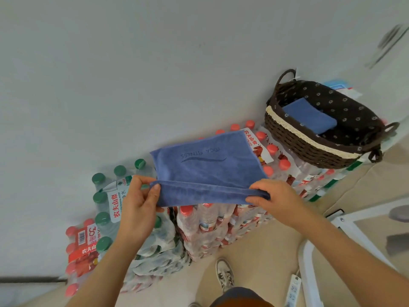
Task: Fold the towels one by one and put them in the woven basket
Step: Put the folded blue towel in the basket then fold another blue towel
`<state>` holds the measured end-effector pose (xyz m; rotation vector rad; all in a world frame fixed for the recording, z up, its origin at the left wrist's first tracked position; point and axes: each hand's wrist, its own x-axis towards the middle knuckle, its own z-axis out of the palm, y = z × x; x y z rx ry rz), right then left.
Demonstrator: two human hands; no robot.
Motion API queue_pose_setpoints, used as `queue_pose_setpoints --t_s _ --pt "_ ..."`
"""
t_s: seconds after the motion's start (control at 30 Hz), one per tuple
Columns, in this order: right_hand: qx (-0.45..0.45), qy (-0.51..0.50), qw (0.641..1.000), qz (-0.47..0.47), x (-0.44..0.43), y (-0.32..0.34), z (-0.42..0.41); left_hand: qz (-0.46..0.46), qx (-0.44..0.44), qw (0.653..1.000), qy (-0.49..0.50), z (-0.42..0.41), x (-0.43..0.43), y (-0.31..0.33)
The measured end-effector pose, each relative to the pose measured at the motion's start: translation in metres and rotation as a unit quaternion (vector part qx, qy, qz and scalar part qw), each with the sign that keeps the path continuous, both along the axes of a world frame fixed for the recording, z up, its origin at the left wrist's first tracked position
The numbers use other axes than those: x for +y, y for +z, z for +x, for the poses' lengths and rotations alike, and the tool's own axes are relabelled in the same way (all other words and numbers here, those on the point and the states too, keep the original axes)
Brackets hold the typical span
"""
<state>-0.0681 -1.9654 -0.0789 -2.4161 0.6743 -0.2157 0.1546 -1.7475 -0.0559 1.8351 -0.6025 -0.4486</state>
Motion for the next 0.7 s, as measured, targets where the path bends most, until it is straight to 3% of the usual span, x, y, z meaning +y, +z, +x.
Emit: queue_pose_setpoints --t_s 0.13,0.23,0.4,0.53,0.6,0.7 --pt "0.149 0.049 0.986 -0.05 -0.022 0.012 -0.014 0.028 -0.046 0.999 0.004 -0.002 0.002 0.0" --pt "0.193 0.016 0.981 0.033 -0.041 0.024 -0.028 0.033 -0.055 0.998 0.018 -0.001 0.006 0.0" --pt "0.107 -0.042 0.958 0.264 -0.059 0.033 -0.044 0.08 -0.044 0.996 0.001 -0.003 0.017 -0.016" --pt "-0.064 -0.159 0.894 0.414 -0.067 0.017 -0.025 0.102 -0.025 0.994 0.016 0.004 0.009 -0.022" --pt "-0.099 -0.206 0.877 0.422 -0.066 0.02 -0.001 0.101 -0.021 0.994 0.035 0.012 0.0 -0.02" --pt "-0.095 -0.24 0.906 0.336 -0.073 0.019 0.036 0.092 -0.017 0.992 0.088 0.028 -0.015 -0.019"
